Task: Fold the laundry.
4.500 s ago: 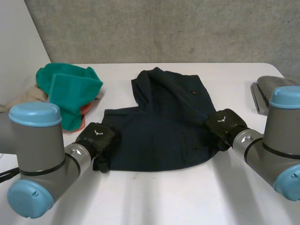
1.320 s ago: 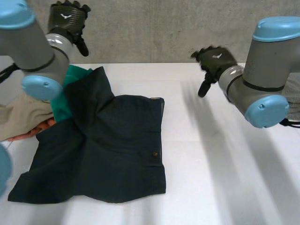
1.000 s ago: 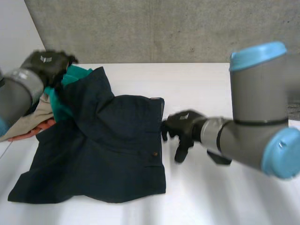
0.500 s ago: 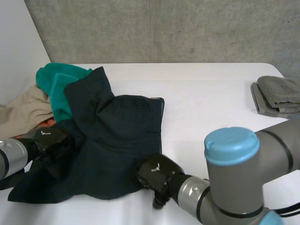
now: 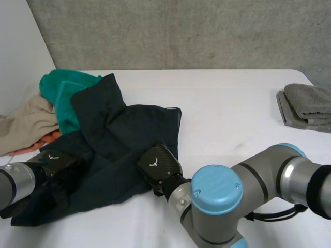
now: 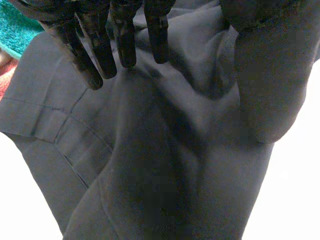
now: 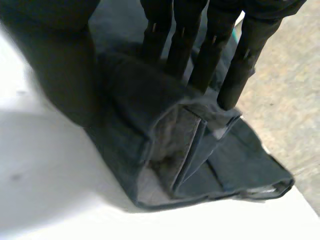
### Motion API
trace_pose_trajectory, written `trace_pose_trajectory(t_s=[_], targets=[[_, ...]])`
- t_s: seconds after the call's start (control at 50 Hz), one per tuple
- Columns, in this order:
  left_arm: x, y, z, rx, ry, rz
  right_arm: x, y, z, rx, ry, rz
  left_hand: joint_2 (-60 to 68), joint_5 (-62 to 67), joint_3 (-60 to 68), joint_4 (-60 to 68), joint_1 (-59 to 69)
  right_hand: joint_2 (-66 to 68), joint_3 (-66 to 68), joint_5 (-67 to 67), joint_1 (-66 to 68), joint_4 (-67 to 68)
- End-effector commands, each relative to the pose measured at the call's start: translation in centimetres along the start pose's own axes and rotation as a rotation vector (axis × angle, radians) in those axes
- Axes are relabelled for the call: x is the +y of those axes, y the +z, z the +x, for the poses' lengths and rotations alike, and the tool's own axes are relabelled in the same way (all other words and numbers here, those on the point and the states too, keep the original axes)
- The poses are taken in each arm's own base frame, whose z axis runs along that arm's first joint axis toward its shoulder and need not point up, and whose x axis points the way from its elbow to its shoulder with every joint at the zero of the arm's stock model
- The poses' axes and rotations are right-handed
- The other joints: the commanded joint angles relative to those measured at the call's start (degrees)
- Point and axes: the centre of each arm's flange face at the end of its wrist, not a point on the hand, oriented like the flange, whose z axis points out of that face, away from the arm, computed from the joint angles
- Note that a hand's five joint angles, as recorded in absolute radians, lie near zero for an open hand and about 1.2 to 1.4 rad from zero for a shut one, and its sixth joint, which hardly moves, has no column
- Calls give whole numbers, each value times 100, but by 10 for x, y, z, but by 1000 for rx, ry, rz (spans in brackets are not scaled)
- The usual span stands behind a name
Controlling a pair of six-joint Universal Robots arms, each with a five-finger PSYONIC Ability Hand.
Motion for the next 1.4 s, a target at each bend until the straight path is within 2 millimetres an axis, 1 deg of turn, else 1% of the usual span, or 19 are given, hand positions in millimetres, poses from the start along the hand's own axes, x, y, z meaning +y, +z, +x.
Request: trace_pose_trajectory(t_s=[0.02,0.12,0.26,0.34,0.36,0.44,0.58,0.74,0.76,0.86,0.92,0.98,1.04,1.12,1.22,1.28,1.36,1.38,1.4], targets=[[7,1,5,-25,42,-25,0,18,7,68,-20,27,16,71,-17,27,-47,3157,3187,3298,3218,3233],[11,6,2,-55,65,-38,1,19,25,130,-8,-20,16,71,-17,27,-47,3157,3187,3298,3218,3233],[14,6,7,-59,106,-37,-11,7,58,146,71,-66,234,289,201,245,170,3157,3187,3298,3218,3233],[12,10,9,-81,141,-5,-15,-2,76,157,117,-116,1846,1901,1813,1857,1782,3157,3187,3298,3218,3233],[11,13,8,-98,152,15,-16,-5,81,160,133,-130,3115,3170,3082,3126,3052,3157,3187,3298,3218,3233],[8,25,3,-142,170,71,-18,-11,90,163,163,-164,6012,6067,5979,6023,5948,3157,3187,3298,3218,3233],[-4,31,4,-108,176,118,-21,-24,99,149,175,-234,6019,6074,5987,6031,5956,3157,3187,3298,3218,3233],[-73,-46,16,-80,123,319,-54,-62,154,175,131,-271,6019,6074,5987,6031,5956,3157,3187,3298,3218,3233],[-88,-66,18,-78,92,378,-65,-71,166,187,118,-255,6019,6074,5987,6031,5956,3157,3187,3298,3218,3233],[-125,-122,32,-40,51,541,-101,-104,206,282,88,-187,6019,6074,5987,6031,5956,3157,3187,3298,3218,3233],[-145,-148,44,-4,52,626,-121,-127,225,343,82,-161,6019,6074,5987,6031,5956,3157,3187,3298,3218,3233],[-156,-154,50,10,57,653,-129,-140,239,384,86,-159,6019,6074,5987,6031,5956,3157,3187,3298,3218,3233],[-168,-148,55,1,64,646,-128,-145,250,389,100,-180,6019,6074,5987,6031,5956,3157,3187,3298,3218,3233],[-175,-116,61,-10,72,570,-106,-134,255,338,143,-254,6019,6074,5987,6031,5956,3157,3187,3298,3218,3233],[-185,-54,66,-19,114,495,-72,-105,255,285,184,-329,6019,6074,5987,6031,5956,3157,3187,3298,3218,3233],[-198,-36,67,-24,133,524,-64,-88,259,299,170,-310,6019,6074,5987,6031,5956,3157,3187,3298,3218,3233],[-242,-26,63,-75,126,734,-69,-56,278,432,119,-161,6019,6074,5987,6031,5956,3157,3187,3298,3218,3233],[-266,-31,58,-113,112,870,-78,-46,293,529,98,-54,6019,6074,5987,6031,5956,3157,3187,3298,3218,3233],[-276,-35,56,-126,107,932,-83,-43,302,579,89,7,6019,6074,5987,6031,5956,3157,3187,3298,3218,3233]])
